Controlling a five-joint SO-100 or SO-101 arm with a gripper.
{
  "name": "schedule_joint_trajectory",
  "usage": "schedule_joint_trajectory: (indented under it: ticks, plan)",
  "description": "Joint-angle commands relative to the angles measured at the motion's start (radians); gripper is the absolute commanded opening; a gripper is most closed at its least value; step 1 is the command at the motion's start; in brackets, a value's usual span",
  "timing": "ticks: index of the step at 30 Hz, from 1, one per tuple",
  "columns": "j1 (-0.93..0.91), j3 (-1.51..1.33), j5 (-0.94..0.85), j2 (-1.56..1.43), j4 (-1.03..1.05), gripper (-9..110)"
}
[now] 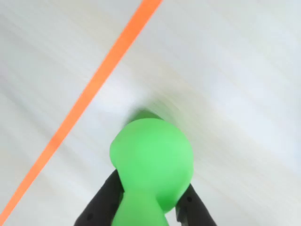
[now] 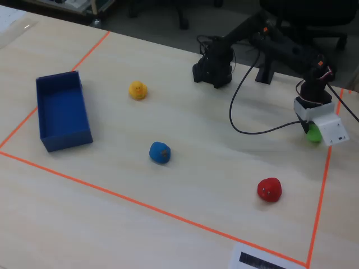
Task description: Grasp green duck and put it into box.
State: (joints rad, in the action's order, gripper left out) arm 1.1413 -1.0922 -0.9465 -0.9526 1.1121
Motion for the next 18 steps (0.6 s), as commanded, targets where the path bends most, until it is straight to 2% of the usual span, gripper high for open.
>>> schedule_joint_trajectory:
  ticks: [1, 5, 8, 13, 18]
  plan:
    - [-0.066, -0.049, -0.012, -0.141, 0.025, 0]
    - [-0.198, -0.051, -0.043, -0.351, 0.094, 0]
    - [-0.367, 0.032, -0.081, -0.495, 0.181, 0]
    - [-0.753, 0.199, -0.192, -0.626, 0.328, 0]
    - [-1.218, 0.212, -0.330, -0.687, 0.321, 0]
